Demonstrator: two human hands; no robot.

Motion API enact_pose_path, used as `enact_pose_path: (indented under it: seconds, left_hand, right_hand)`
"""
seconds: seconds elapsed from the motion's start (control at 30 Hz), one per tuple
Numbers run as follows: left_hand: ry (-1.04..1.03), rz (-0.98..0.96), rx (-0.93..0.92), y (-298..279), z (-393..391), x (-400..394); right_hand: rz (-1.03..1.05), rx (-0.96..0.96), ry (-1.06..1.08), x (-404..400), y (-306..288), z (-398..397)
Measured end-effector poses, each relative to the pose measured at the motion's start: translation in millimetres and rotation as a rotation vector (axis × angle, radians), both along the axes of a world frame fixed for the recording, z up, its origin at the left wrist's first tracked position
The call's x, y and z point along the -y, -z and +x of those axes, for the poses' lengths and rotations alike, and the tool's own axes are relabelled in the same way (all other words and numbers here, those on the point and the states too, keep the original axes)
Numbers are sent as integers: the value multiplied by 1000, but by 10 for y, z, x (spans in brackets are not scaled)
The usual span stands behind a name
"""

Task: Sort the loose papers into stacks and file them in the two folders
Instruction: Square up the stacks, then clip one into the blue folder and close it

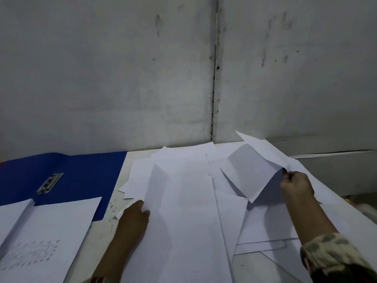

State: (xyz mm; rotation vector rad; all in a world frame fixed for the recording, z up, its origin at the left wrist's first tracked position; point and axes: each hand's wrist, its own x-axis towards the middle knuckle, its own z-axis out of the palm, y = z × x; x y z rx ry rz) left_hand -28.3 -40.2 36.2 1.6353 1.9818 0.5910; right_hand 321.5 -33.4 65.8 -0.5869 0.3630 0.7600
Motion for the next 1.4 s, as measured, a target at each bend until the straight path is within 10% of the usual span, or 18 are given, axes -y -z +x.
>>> enact_pose_path:
  seconds: [0.3, 0.5, 1.13, 1.4]
  left_hand:
    - [85, -5, -19, 56, 182, -60]
    - [72, -26, 27, 72, 149, -80]
    - [61, -265, 199, 47, 4, -250]
    - [-9, -228, 285, 55, -5, -206]
  right_hand:
    - [-228, 160, -137, 59, 271, -335]
    - [-643, 741, -339, 181, 454, -536]
    - [-663, 1262, -1038, 255, 386, -787]
    - [-713, 1379, -1018, 340, 357, -627]
